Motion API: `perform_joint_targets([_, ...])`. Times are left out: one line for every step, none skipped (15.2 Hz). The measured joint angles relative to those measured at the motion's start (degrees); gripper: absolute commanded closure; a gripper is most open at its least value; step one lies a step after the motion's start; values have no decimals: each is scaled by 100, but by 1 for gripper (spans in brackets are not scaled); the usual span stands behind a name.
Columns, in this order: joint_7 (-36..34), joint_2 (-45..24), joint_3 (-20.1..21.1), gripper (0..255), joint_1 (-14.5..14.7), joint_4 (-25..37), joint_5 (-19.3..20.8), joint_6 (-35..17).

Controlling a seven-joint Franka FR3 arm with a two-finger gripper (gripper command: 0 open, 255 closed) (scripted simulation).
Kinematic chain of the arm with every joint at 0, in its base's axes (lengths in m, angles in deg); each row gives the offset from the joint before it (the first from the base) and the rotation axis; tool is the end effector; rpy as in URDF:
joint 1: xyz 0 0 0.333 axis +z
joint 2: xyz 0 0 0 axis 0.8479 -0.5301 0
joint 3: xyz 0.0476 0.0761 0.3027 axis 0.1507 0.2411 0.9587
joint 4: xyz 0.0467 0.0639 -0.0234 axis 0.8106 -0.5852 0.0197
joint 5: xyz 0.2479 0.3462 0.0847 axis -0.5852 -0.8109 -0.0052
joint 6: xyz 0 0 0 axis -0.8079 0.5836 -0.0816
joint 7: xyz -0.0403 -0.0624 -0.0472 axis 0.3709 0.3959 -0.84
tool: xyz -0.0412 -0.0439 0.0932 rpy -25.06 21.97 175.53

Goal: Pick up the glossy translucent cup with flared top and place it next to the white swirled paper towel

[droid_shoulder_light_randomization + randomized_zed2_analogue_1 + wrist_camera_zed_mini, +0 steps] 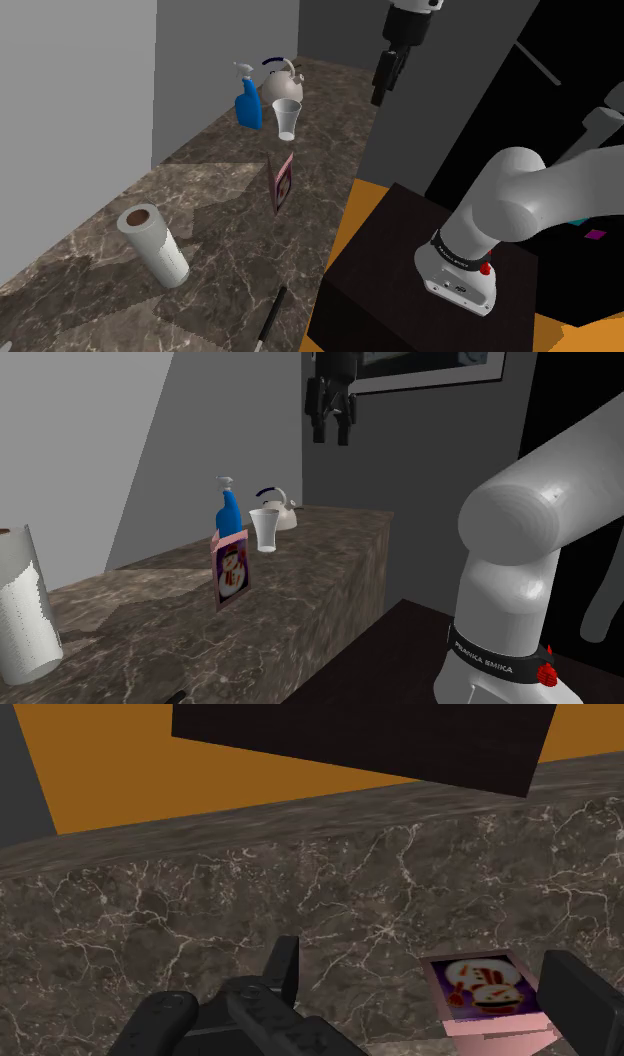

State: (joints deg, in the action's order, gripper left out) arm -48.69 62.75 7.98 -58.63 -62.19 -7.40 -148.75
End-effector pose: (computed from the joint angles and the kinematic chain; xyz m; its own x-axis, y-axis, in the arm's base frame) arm 0.3450 0.0332 0.5906 0.9885 0.1480 0.0323 0.1485 -0.9888 -0.0134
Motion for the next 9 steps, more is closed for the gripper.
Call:
perform_joint_targets([0, 0, 0, 0, 0, 0, 0, 0])
perform_joint_targets([-14, -75, 23, 0, -7, -2, 13, -78])
perform_joint_targets([-1, -213, 27, 0, -31, 4, 56, -211])
perform_joint_targets([-25, -386, 64, 0, -48, 58, 88, -335])
perform_joint_targets([-47, -585, 100, 0, -69, 99, 127, -495])
perform_joint_targets([-75, -761, 141, 0, -89, 84, 166, -688])
perform_joint_targets([-120, -926, 192, 0, -103, 78, 201, -866])
perform_joint_targets([-158, -1115, 233, 0, -127, 157, 248, -985])
perform_joint_targets([-188, -1300, 266, 0, -152, 199, 300, -1130])
